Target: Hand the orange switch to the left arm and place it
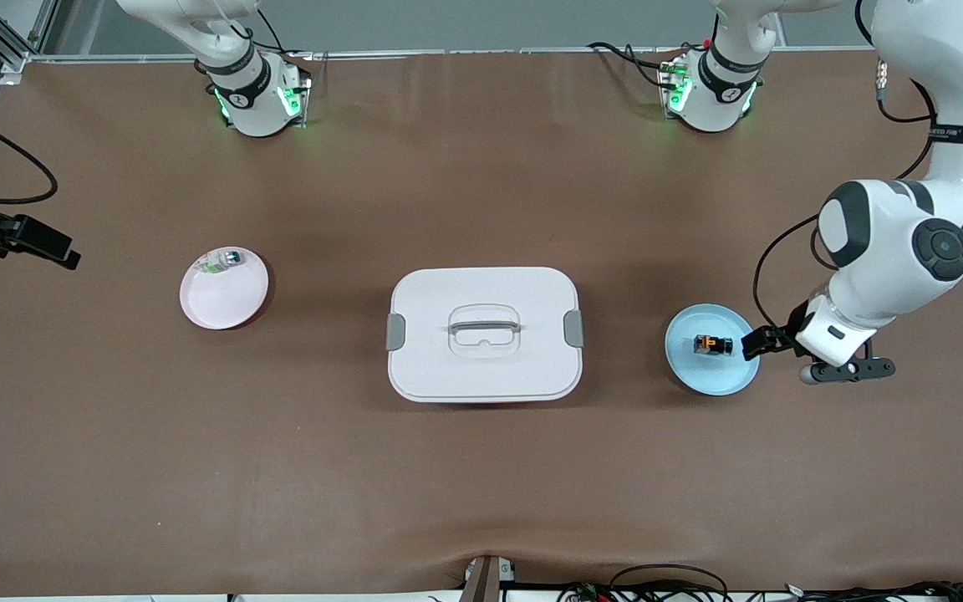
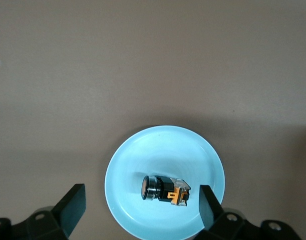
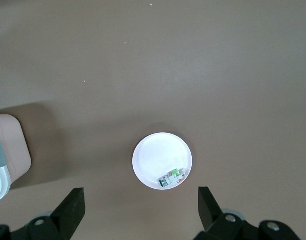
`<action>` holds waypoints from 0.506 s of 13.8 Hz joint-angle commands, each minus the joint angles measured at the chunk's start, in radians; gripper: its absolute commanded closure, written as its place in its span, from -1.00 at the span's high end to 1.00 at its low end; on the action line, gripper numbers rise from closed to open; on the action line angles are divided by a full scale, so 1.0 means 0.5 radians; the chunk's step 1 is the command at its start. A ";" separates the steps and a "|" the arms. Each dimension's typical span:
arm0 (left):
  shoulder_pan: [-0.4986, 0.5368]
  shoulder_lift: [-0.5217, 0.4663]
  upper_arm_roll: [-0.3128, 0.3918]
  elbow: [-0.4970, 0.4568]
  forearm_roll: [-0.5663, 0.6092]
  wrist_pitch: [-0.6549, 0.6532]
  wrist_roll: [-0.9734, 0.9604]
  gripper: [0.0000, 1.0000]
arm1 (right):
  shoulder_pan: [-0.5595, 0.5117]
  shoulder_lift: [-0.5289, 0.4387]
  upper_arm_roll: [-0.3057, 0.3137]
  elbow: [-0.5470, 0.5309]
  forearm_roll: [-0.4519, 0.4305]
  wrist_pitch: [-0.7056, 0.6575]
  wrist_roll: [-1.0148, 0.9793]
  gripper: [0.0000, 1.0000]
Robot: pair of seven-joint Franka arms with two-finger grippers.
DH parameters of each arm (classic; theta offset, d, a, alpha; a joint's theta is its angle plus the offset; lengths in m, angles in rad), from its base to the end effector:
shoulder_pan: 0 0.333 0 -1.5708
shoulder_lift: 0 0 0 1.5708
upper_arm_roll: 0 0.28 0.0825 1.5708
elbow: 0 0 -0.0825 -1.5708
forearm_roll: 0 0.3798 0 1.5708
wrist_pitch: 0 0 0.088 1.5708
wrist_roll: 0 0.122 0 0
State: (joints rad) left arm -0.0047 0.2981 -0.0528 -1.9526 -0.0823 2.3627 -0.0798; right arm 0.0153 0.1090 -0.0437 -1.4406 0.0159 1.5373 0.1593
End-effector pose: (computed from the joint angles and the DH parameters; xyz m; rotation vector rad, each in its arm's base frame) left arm 0.6084 -0.0362 0.2907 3.0509 0.1234 0.1628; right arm 0.5768 -0.0131 0.5699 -3.1175 0.2924 0.0202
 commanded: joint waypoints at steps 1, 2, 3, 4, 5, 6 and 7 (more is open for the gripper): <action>-0.006 -0.133 0.026 -0.028 -0.029 -0.071 0.040 1.00 | -0.034 -0.055 0.026 -0.061 0.017 0.018 -0.024 1.00; -0.003 -0.148 0.026 0.002 -0.020 -0.153 0.037 1.00 | -0.037 -0.055 0.026 -0.061 0.017 0.018 -0.024 1.00; 0.040 -0.151 0.026 0.088 -0.001 -0.251 0.037 1.00 | -0.034 -0.055 0.026 -0.061 0.017 0.018 -0.027 1.00; 0.095 -0.157 0.014 0.165 0.017 -0.374 0.055 1.00 | -0.034 -0.055 0.023 -0.061 0.017 0.021 -0.027 1.00; 0.098 -0.158 0.013 0.214 0.017 -0.475 0.061 1.00 | -0.034 -0.055 0.026 -0.061 0.017 0.018 -0.024 1.00; 0.102 -0.164 0.020 0.260 0.017 -0.534 0.062 1.00 | -0.034 -0.055 0.026 -0.061 0.017 0.018 -0.024 1.00; 0.102 -0.185 0.023 0.276 0.017 -0.565 0.062 1.00 | -0.034 -0.055 0.023 -0.061 0.017 0.018 -0.027 1.00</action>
State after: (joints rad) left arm 0.0463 0.2192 -0.0462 -1.8493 -0.0814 2.1361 -0.0623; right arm 0.0153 0.1091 -0.0437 -1.4410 0.0159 1.5373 0.1590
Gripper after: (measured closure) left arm 0.000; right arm 0.000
